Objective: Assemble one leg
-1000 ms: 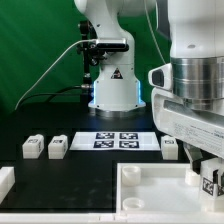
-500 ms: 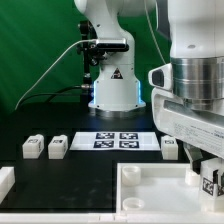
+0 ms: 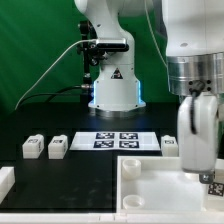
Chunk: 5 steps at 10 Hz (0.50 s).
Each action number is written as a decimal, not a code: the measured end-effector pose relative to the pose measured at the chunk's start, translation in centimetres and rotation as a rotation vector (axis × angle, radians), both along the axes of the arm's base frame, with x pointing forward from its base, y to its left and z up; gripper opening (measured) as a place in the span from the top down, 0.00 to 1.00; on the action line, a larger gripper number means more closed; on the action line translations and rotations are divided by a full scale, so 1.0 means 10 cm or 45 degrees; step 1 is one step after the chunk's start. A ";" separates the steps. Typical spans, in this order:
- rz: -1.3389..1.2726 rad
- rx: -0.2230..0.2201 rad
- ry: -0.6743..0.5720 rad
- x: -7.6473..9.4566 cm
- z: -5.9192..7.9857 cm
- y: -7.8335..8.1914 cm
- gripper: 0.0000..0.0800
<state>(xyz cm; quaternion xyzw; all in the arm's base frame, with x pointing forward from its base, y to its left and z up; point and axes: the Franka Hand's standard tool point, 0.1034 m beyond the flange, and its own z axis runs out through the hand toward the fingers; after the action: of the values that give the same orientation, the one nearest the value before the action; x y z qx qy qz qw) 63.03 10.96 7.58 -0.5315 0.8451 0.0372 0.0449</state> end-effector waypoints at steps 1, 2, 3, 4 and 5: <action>-0.043 -0.006 -0.030 -0.01 0.00 0.02 0.63; -0.070 -0.026 -0.030 -0.02 0.00 0.00 0.62; -0.063 -0.042 -0.023 -0.03 0.00 -0.02 0.62; -0.004 -0.048 -0.027 -0.04 -0.02 -0.02 0.62; 0.055 -0.051 -0.032 -0.04 -0.02 -0.01 0.50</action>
Offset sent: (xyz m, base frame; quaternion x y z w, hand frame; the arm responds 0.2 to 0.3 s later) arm 0.0000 0.0000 0.0000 0.0000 0.0000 0.0899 0.9960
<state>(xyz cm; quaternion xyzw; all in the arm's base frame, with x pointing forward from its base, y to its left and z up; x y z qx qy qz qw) 62.61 10.83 7.41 -0.5510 0.8332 0.0144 0.0441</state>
